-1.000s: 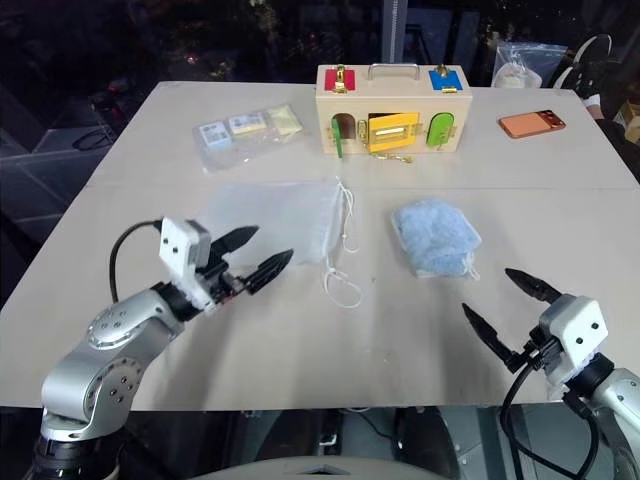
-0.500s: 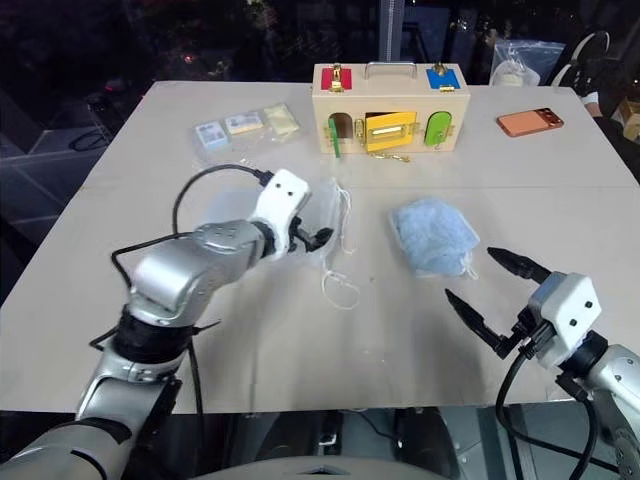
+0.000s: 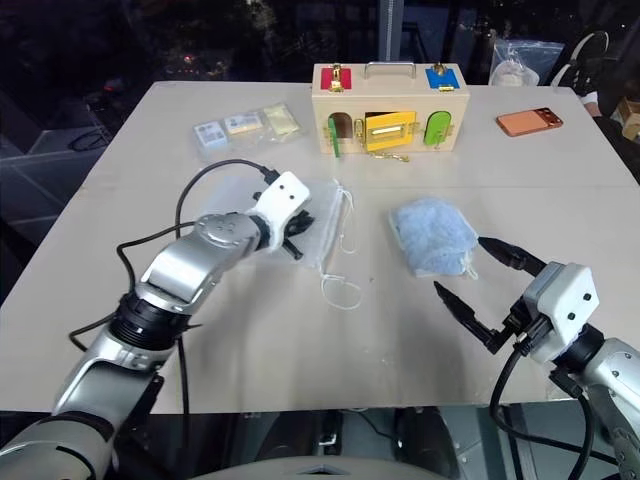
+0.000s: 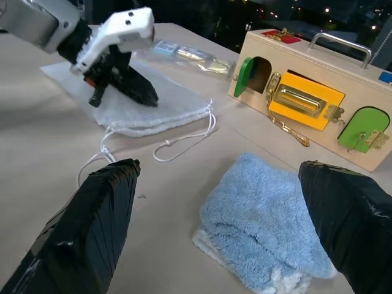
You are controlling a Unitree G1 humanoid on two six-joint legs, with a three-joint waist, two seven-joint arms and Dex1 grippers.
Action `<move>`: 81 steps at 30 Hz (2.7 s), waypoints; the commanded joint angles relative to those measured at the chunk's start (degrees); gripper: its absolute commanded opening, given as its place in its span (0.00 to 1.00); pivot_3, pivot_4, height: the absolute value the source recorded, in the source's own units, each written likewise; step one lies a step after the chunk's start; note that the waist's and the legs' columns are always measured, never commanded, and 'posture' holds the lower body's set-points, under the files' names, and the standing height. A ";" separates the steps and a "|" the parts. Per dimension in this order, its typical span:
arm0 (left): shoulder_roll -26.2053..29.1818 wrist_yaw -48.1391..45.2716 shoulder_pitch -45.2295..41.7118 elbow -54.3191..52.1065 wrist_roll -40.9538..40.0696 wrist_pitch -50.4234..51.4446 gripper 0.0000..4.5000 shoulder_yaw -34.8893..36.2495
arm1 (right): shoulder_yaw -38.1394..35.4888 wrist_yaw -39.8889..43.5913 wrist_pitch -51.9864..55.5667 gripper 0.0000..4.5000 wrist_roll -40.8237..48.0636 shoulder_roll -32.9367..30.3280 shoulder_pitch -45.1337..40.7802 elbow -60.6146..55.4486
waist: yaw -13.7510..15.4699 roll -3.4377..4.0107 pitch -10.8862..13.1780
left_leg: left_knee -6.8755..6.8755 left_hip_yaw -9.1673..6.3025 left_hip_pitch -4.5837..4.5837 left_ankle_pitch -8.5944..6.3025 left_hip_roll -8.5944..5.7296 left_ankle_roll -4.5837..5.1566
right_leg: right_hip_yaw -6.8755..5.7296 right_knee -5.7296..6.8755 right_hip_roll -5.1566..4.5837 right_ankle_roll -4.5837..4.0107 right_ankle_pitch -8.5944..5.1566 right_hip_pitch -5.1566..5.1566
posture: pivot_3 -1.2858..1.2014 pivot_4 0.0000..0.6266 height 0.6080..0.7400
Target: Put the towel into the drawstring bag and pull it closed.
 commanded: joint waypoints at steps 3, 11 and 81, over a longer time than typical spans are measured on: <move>5.34 -23.04 -2.59 15.90 -3.23 -24.89 0.01 7.40 | 1.30 -0.16 -1.48 1.00 -1.24 0.35 -0.92 -0.72 | -0.12 0.00 0.00 | 0.00 0.03 -0.01 -0.01 0.00 0.02 | 0.00 0.00 -0.02 -0.01 0.00 -0.02 | 0.52 0.24 1.00; 0.70 -30.94 -11.56 21.94 -11.51 -6.71 0.12 12.67 | 3.46 -0.57 -2.71 1.00 -3.47 1.07 -1.09 -0.30 | 0.58 -0.01 0.00 | 0.49 -0.05 -0.37 -0.13 -0.02 0.23 | -0.17 0.02 0.00 0.28 0.00 -0.04 | 0.52 0.24 1.00; 1.70 -28.76 -2.83 28.82 12.55 -43.71 0.57 9.80 | 11.15 -1.11 -4.96 1.00 -8.96 4.17 -2.05 1.17 | -0.17 -0.05 -0.04 | 0.63 0.10 -0.27 -0.25 -0.10 0.43 | 0.36 0.12 0.14 0.49 0.13 -0.03 | 0.52 0.24 1.00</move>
